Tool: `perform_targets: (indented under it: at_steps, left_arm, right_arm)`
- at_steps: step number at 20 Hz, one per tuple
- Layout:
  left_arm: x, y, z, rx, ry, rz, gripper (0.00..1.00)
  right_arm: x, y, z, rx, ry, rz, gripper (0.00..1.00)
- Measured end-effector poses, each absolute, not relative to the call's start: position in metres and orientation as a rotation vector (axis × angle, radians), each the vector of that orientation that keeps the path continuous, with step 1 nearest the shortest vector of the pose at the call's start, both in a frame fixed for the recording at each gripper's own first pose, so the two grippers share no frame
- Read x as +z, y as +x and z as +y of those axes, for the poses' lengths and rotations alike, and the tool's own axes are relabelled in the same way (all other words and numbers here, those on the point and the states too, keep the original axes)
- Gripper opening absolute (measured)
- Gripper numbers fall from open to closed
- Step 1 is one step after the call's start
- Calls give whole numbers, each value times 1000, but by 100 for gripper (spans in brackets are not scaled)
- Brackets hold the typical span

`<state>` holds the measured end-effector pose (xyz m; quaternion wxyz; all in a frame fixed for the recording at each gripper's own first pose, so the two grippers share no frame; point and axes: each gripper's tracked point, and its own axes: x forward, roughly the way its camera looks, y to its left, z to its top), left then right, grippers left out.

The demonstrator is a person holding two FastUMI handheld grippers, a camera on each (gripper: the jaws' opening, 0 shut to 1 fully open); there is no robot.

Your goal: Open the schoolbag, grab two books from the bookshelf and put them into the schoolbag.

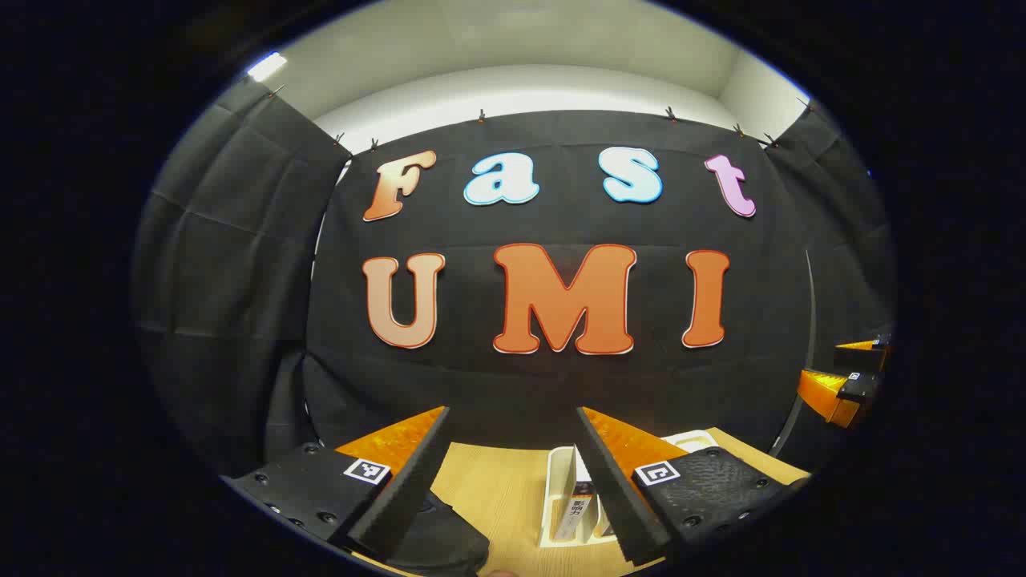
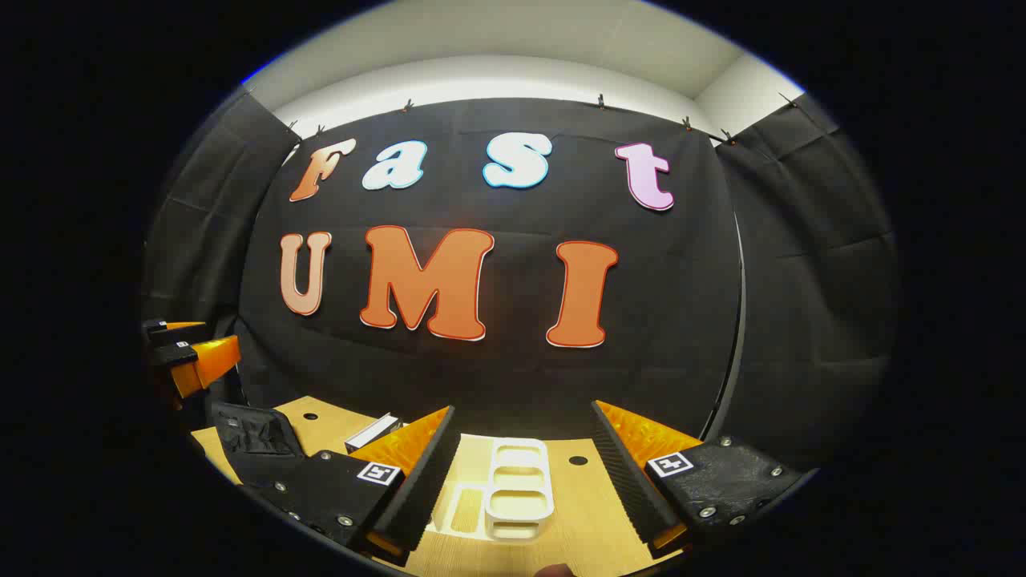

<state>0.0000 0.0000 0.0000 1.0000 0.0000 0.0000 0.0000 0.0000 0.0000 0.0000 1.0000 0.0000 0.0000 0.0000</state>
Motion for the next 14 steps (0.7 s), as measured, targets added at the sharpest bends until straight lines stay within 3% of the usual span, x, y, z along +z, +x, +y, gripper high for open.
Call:
perform_targets:
  at_steps: [1, 3, 14]
  left_arm:
    - [-3, 3, -4, -2, 2, 3, 94]
    - [-4, 10, -16, -12, 1, -2, 95]
    - [-18, 37, -48, 40, 4, 5, 95]
  right_arm:
    - [-6, 1, 2, 13, 14, 20, 100]
    - [-5, 3, 8, 54, 51, 20, 96]
    - [-24, 29, -1, 141, 50, 46, 96]
